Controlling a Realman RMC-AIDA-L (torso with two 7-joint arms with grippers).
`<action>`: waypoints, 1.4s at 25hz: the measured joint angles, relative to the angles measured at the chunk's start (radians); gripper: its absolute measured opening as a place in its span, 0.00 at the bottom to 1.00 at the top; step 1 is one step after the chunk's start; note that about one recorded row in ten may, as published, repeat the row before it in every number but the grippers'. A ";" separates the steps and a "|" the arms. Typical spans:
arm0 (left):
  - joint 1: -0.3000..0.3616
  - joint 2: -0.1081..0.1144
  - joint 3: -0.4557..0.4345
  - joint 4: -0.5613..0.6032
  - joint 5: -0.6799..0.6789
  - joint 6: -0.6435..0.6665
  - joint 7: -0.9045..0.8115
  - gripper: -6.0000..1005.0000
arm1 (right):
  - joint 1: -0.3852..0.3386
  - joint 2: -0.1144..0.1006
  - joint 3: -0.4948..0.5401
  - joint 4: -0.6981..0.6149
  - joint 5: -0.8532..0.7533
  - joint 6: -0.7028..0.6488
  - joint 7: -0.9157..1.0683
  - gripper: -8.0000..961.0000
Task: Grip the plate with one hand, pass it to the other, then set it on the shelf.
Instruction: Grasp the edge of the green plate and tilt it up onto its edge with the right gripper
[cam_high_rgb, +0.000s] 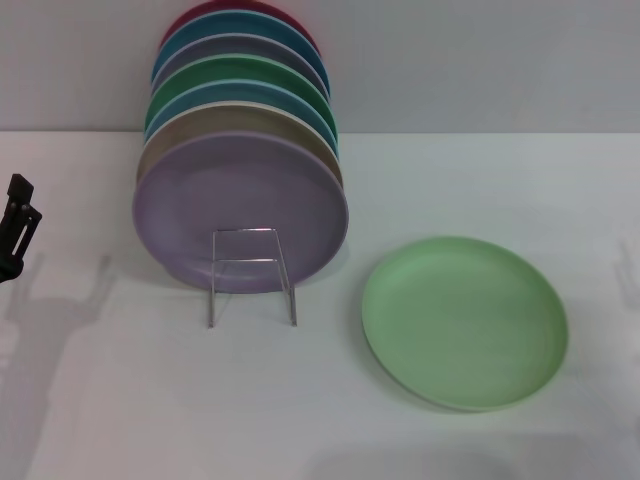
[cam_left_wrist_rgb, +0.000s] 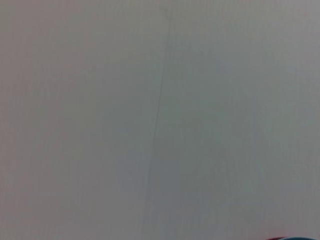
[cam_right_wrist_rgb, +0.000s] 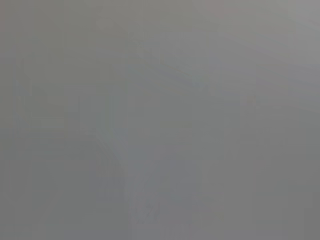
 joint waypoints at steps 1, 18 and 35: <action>0.000 0.000 0.000 0.000 0.000 0.000 0.000 0.86 | -0.003 0.001 0.002 0.017 0.000 0.002 -0.056 0.68; 0.012 -0.003 0.005 -0.005 0.000 0.001 0.000 0.86 | -0.027 -0.030 0.044 0.336 0.000 0.246 -0.271 0.68; 0.011 -0.002 0.002 -0.009 0.000 0.008 -0.009 0.86 | -0.254 -0.011 0.766 1.140 0.016 1.697 -0.669 0.68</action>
